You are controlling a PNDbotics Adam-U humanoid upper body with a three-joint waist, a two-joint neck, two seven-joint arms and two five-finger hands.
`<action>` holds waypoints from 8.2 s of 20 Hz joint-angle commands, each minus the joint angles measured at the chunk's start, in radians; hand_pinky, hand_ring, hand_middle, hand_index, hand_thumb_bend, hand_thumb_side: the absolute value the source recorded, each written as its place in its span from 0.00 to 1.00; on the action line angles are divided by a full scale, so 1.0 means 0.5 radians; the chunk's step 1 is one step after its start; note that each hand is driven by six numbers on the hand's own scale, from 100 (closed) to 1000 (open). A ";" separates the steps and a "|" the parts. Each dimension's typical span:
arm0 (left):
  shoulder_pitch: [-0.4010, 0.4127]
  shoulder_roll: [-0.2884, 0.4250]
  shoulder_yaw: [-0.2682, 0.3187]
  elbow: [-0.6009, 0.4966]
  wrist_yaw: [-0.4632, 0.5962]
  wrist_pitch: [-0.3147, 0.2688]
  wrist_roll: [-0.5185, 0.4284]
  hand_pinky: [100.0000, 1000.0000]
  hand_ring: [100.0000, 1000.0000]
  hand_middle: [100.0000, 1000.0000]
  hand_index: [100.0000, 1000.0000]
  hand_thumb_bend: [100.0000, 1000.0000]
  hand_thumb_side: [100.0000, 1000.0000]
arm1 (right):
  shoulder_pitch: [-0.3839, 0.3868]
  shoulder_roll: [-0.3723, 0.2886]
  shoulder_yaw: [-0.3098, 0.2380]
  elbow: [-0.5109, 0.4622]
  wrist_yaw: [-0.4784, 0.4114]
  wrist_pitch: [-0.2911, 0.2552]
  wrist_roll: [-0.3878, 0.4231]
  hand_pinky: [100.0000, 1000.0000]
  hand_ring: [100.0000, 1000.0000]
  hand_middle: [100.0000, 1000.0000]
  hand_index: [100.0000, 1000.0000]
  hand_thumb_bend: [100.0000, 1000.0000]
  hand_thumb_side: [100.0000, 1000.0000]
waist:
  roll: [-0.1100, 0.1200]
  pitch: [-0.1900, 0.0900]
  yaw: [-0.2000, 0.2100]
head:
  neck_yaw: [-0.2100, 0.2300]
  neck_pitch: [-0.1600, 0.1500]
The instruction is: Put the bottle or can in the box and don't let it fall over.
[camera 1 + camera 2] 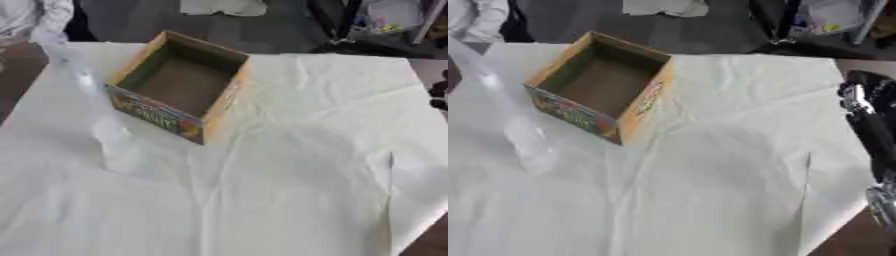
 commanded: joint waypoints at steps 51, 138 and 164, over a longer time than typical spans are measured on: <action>-1.065 -0.482 -0.453 0.658 -0.330 -0.234 -0.425 0.88 0.88 0.82 0.88 0.06 0.60 | -0.087 -0.030 0.071 -0.023 -0.036 0.037 0.086 0.69 0.67 0.56 0.70 0.00 0.55 | 0.042 0.028 -0.134 | 0.098 -0.115; -1.138 -0.604 -0.400 0.986 -0.476 -0.249 -0.599 0.83 0.77 0.61 0.71 0.00 0.00 | -0.093 0.067 0.107 -0.023 -0.013 0.079 0.128 0.70 0.67 0.56 0.70 0.00 0.60 | 0.056 0.104 -0.151 | 0.130 -0.143; -1.150 -0.623 -0.400 0.978 -0.463 -0.248 -0.502 0.77 0.59 0.47 0.57 0.00 0.00 | -0.094 0.079 0.107 -0.023 -0.015 0.083 0.135 0.71 0.67 0.56 0.70 0.00 0.62 | 0.053 0.112 -0.144 | 0.130 -0.139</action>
